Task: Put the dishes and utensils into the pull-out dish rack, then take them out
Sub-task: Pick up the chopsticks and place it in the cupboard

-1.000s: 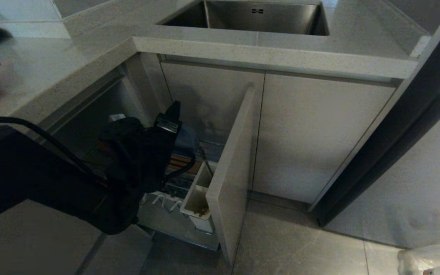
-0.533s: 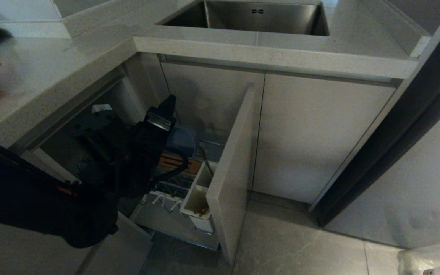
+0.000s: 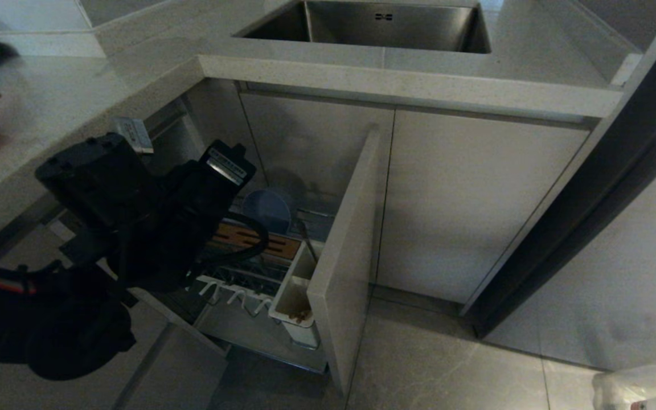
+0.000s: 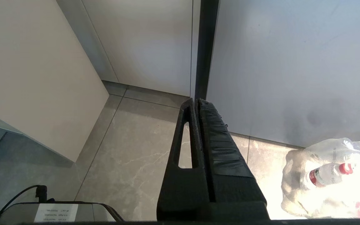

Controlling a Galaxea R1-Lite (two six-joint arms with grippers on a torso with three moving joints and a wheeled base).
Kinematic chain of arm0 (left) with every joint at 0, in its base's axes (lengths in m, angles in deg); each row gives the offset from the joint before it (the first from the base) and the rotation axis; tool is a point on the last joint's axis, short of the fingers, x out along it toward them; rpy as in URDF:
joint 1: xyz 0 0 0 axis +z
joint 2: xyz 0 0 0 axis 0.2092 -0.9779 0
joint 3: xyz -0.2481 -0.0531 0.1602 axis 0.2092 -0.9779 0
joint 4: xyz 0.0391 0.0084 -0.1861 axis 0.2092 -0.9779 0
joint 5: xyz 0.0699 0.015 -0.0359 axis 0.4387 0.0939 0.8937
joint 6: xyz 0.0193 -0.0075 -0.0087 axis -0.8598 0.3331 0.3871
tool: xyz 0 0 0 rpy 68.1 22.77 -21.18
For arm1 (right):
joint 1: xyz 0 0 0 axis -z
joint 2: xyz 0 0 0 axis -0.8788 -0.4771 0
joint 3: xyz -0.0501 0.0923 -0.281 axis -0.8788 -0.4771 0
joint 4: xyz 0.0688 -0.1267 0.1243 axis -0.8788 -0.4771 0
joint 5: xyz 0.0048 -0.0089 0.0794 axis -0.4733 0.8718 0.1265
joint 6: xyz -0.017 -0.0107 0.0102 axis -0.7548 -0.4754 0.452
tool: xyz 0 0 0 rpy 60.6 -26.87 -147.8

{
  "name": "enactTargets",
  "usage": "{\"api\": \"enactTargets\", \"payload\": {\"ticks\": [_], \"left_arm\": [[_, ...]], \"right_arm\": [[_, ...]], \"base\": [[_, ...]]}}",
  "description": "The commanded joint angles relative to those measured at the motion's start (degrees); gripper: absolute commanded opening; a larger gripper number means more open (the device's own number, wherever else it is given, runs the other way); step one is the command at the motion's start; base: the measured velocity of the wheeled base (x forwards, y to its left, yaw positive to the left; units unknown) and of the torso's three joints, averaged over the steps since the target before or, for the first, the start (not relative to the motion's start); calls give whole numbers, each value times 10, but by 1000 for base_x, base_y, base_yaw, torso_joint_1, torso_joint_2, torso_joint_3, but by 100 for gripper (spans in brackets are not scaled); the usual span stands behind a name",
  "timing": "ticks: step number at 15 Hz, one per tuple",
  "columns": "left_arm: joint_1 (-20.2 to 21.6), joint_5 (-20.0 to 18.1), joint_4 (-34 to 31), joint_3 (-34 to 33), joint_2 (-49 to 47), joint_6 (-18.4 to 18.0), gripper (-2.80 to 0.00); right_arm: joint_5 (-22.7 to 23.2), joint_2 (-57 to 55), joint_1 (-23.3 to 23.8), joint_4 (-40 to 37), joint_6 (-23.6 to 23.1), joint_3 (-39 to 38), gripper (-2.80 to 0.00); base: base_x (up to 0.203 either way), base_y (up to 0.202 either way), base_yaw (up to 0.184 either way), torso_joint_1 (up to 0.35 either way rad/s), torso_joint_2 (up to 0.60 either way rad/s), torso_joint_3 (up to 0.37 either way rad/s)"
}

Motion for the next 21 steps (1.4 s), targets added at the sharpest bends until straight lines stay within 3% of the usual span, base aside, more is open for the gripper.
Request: {"api": "enactTargets", "payload": {"ticks": [1,7,12,14,17,19,21], "left_arm": [[-3,-14,-2,7,38,-26,-280],[-47,-45,-188,55,149,-171,-280],[-41,-95,-342,128,242,-306,-280],[-18,-107,-385,164,264,-353,-280],[33,-152,-470,231,300,-411,-280],[89,-180,-512,262,316,-434,-280],[193,-220,-562,291,331,-450,-280]], "right_arm": [[0,0,0,0,0,0,-280],[-1,0,0,0,0,0,-280],[0,0,0,0,0,0,-280],[-1,0,0,0,-1,0,-280],[0,0,0,0,0,0,-280],[0,-1,0,0,0,0,-280],[0,-1,0,0,0,0,-280]], "base": [[0,0,0,0,0,0],[0,0,0,0,0,0],[0,0,0,0,0,0],[0,0,0,0,0,0],[0,0,0,0,0,0],[0,0,0,0,0,0],[0,0,0,0,0,0]]}}
